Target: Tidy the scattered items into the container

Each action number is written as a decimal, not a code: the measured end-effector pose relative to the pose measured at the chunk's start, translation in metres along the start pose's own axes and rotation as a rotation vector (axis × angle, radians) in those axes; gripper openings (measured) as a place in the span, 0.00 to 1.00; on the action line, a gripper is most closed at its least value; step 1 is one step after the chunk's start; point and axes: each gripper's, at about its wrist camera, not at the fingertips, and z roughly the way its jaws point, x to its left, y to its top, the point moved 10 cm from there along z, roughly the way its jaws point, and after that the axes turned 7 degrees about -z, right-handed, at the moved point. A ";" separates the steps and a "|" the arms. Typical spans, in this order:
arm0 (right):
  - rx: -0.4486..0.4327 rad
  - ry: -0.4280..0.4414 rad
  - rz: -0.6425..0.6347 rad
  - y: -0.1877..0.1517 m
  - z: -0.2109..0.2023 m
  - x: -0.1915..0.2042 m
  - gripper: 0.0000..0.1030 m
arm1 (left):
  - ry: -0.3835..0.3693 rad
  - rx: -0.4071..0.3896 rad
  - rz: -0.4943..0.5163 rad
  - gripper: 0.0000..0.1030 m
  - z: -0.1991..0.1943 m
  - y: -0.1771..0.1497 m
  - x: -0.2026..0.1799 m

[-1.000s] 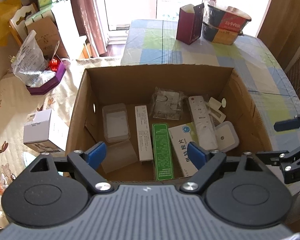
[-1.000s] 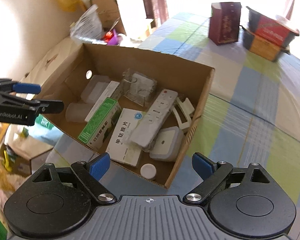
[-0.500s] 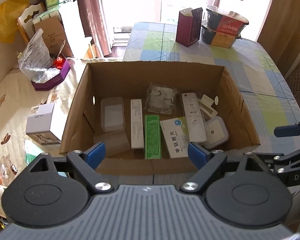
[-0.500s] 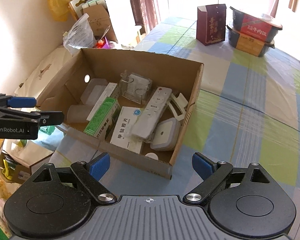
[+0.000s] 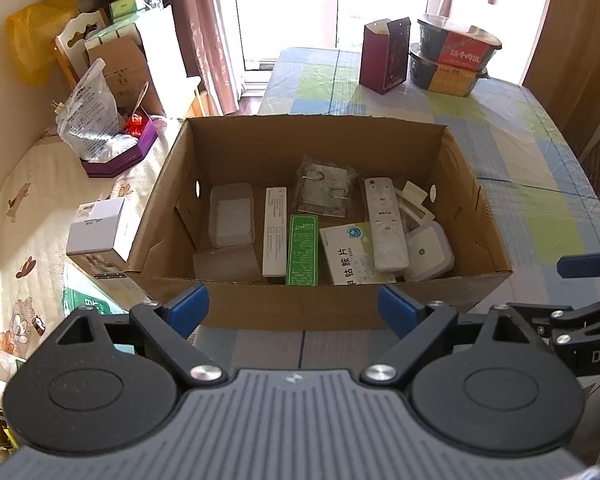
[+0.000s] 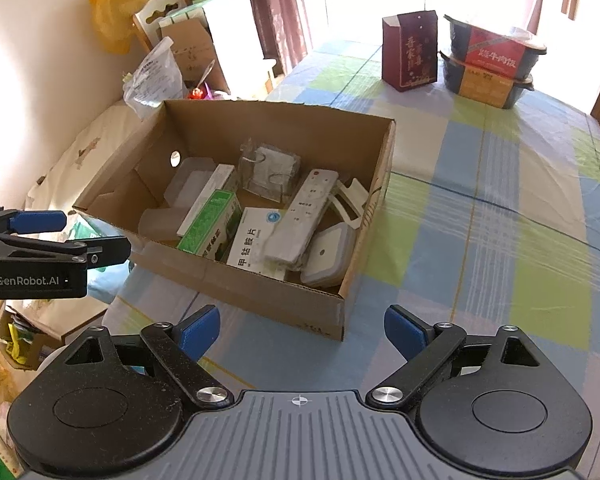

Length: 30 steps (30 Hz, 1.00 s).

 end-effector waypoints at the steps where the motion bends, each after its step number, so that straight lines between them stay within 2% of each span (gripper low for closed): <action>1: -0.004 -0.001 0.001 0.000 -0.002 0.000 0.92 | 0.002 -0.007 0.003 0.88 -0.002 0.000 -0.001; 17: -0.048 -0.016 0.045 -0.015 -0.028 -0.003 0.92 | -0.017 -0.091 -0.042 0.97 -0.037 -0.003 -0.012; 30: -0.045 -0.058 -0.003 -0.030 -0.041 -0.001 0.92 | -0.036 -0.136 -0.042 0.97 -0.067 -0.016 -0.021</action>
